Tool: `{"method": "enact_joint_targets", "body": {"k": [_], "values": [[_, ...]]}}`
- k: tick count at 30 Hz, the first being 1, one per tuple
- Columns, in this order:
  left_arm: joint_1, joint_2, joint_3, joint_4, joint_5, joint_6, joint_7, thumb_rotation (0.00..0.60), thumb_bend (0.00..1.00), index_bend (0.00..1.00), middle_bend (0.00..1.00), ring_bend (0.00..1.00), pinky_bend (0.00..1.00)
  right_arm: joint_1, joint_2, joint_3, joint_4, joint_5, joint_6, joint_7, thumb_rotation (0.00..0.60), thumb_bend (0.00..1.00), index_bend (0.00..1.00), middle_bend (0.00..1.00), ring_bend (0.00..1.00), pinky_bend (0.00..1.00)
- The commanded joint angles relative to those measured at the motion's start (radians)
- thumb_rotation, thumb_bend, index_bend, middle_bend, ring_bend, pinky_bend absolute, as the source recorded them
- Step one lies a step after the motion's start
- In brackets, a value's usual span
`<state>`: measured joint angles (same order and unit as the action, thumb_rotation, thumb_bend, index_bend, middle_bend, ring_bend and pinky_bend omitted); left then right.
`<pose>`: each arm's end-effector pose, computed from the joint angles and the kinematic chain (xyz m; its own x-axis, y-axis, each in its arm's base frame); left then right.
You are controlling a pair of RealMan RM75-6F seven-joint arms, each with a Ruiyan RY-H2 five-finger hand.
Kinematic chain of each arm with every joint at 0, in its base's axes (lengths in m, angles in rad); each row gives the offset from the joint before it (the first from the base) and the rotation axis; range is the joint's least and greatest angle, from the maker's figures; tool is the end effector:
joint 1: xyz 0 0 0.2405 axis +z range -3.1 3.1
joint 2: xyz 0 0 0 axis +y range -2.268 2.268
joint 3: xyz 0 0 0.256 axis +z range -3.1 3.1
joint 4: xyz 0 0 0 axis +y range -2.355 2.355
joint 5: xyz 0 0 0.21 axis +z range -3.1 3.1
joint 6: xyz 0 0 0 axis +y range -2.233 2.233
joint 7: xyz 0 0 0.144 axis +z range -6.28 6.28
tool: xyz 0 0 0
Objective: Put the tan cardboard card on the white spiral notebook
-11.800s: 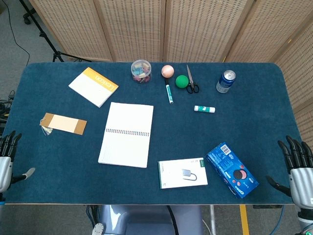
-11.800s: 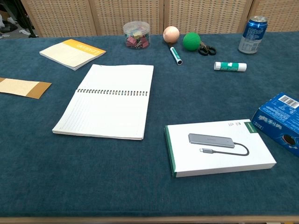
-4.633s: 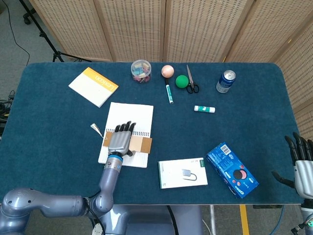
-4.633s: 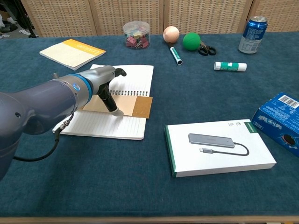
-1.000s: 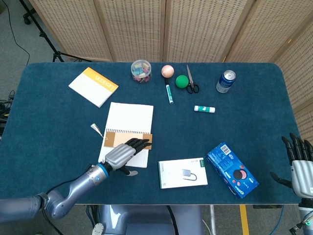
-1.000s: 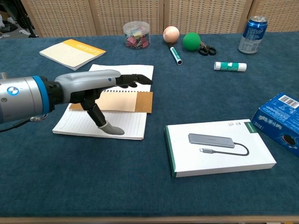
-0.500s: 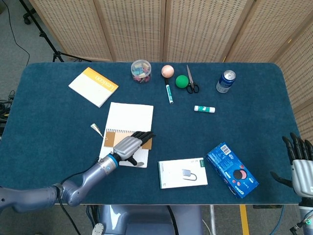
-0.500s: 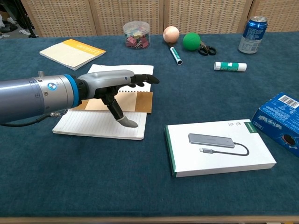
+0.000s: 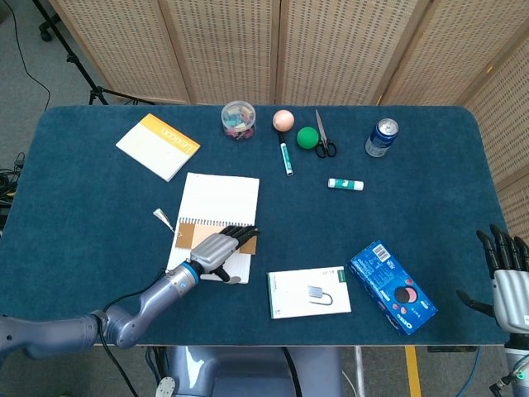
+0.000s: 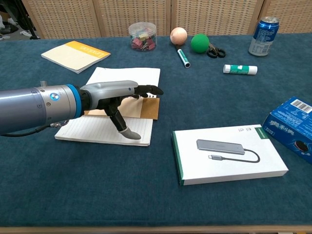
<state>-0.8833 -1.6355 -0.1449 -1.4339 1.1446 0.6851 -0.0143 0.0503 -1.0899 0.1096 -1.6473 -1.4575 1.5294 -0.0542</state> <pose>-0.1029 0.3260 -0.0788 0.2739 0.6036 0.7488 0.9079 -0.4192 0.0059 -0.3103 -0.1816 0.1818 0.4337 0.0842 0.8971 -0.9009 0.0624 0.4296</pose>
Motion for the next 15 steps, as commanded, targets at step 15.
{"method": "enact_joint_targets", "body": {"k": [15], "values": [[-0.005,0.012,0.007,-0.016,-0.01,-0.012,0.008,0.6,0.19,0.05,0.0,0.0,0.0,-0.001,0.001,0.0,-0.001,-0.001,0.003,0.0,0.6,0.0,0.0,0.0,0.0,0.0]]}}
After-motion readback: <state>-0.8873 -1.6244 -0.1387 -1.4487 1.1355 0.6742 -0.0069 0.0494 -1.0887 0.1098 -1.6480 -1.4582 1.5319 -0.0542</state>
